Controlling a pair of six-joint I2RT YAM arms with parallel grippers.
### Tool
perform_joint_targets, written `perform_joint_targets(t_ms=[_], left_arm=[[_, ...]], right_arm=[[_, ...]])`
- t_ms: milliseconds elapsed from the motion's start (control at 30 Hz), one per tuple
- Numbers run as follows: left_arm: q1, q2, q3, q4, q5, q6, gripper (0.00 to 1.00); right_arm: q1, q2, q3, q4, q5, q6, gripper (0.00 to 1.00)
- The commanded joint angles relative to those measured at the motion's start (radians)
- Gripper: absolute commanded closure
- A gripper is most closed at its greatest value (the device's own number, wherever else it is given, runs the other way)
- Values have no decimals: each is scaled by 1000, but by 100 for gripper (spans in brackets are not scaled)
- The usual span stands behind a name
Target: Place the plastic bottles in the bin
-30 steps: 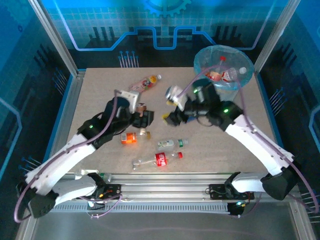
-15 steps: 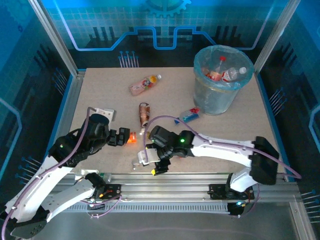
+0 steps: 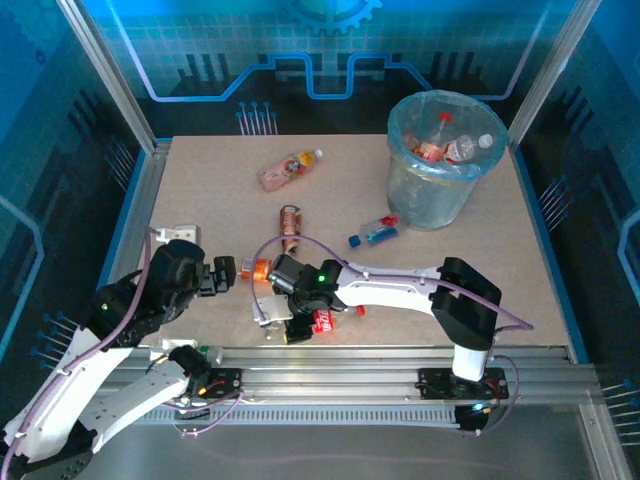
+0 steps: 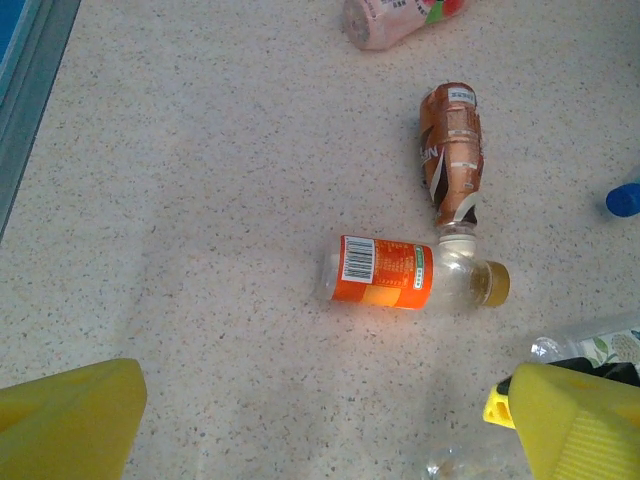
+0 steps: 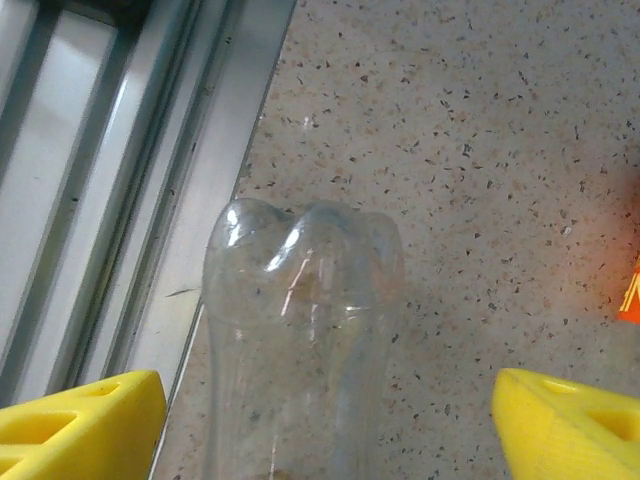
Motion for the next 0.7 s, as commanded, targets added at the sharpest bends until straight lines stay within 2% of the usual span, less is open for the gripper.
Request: perform_joint_targets(t_ms=[0, 167, 333, 500, 667], left_arm=[[12, 5, -13, 37, -21, -18, 5], [19, 24, -31, 115, -22, 19, 5], [80, 54, -47, 298, 1, 137, 6], [178, 159, 0, 448, 134, 225, 7], [263, 266, 30, 533, 252, 216, 8]], right_arm=[[15, 56, 47, 5, 27, -4, 14], [16, 110, 88, 7, 37, 1, 14], [13, 140, 94, 32, 38, 5, 17], [1, 159, 103, 52, 57, 9, 18], [-11, 189, 134, 44, 47, 15, 23]])
